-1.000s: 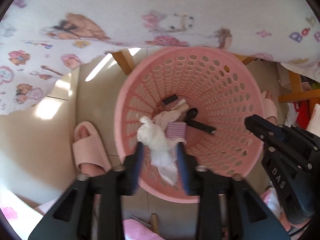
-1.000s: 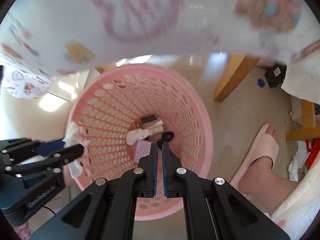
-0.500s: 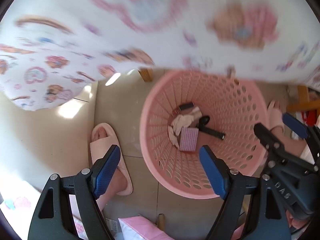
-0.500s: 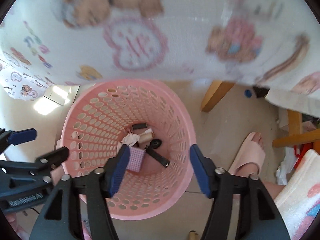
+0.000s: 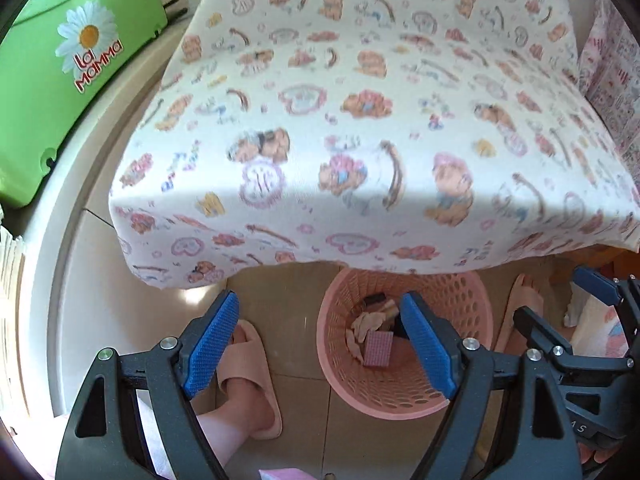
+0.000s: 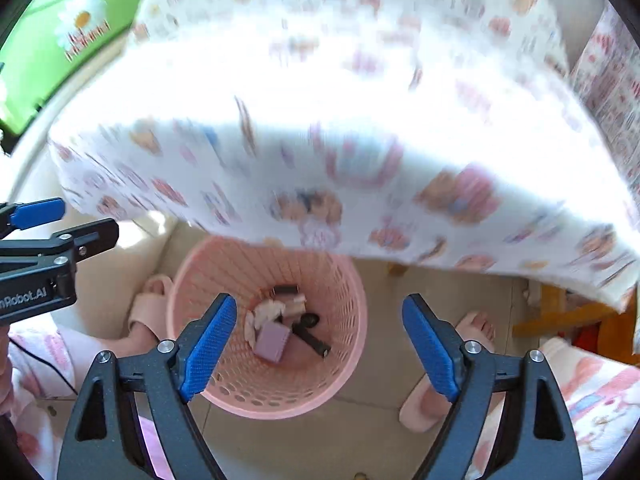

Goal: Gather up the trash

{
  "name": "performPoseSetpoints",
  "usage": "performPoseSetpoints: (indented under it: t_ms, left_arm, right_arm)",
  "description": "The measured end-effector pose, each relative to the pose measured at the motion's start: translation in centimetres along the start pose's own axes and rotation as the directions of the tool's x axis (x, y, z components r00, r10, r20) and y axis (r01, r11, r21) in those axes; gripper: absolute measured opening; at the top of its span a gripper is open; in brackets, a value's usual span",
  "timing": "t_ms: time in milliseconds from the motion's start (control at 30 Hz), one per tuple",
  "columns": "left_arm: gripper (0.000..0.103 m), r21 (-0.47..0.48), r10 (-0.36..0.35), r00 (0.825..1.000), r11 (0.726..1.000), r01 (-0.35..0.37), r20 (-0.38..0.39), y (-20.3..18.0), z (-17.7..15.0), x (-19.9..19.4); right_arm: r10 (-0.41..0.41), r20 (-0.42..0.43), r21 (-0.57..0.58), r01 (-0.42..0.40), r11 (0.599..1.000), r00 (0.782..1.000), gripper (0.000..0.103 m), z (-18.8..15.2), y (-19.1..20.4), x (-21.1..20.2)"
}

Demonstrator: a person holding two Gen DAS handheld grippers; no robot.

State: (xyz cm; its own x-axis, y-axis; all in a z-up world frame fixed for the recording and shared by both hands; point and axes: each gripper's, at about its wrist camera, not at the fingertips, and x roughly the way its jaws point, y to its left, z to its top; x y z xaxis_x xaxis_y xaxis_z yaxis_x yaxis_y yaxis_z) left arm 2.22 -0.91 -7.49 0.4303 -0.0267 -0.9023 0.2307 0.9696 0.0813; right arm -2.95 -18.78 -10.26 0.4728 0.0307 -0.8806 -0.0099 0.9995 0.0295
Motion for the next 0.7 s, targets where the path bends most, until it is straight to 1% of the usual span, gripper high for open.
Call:
performPoseSetpoints:
  t_ms: [33,100,133,200,267,367,400,467,600,700]
  left_arm:
    - [0.082,-0.002,-0.005,0.999,1.0,0.005,0.035,0.1,0.4,-1.0]
    - [0.089,-0.005,0.006,0.993,1.0,-0.006,0.12,0.5,0.7,-3.2]
    - [0.092,-0.01,0.025,0.986,1.0,-0.024,0.163,0.7,0.7,-4.2]
    - [0.093,-0.021,0.055,0.972,0.998,-0.052,0.229,1.0,1.0,-5.7]
    - [0.096,-0.037,0.044,0.959,0.999,-0.035,0.282,1.5,1.2,-7.1]
    - [0.101,-0.068,0.038,0.941,0.998,-0.016,0.338,2.3,1.3,-8.6]
    - [0.102,-0.075,0.048,0.935,0.997,-0.023,0.352,2.3,1.2,-9.1]
    - [0.102,-0.087,0.066,0.923,0.996,-0.036,0.379,2.5,1.0,-9.7]
    - [0.102,-0.11,0.067,0.896,0.994,-0.02,0.439,2.8,0.4,-11.3]
    - [0.102,-0.126,0.078,0.873,0.992,-0.019,0.481,3.2,0.2,-12.3]
  right_arm:
    - [0.003,0.027,0.0,-0.003,1.0,1.0,0.087,0.2,0.0,-1.0]
    - [-0.009,0.085,-0.015,0.01,1.0,0.996,0.088,0.6,-0.1,-2.8]
    - [-0.015,0.118,-0.036,0.02,0.999,0.993,0.089,0.8,0.1,-3.8]
    - [-0.017,0.175,-0.068,0.029,0.997,0.984,0.089,1.2,0.4,-5.7]
    - [-0.021,0.227,-0.058,0.035,0.998,0.974,0.09,1.5,0.1,-7.5]
    - [-0.045,0.296,-0.046,0.061,0.997,0.954,0.097,2.0,-0.2,-9.4]
    - [-0.044,0.315,-0.049,0.063,0.997,0.948,0.102,2.2,0.0,-10.1]
    - [-0.034,0.352,-0.057,0.058,0.997,0.936,0.103,2.5,-0.2,-11.6]
    - [-0.033,0.411,-0.025,0.047,0.999,0.911,0.103,2.5,-0.8,-13.7]
    - [-0.031,0.462,-0.003,0.037,0.999,0.886,0.103,2.4,-1.2,-14.8]
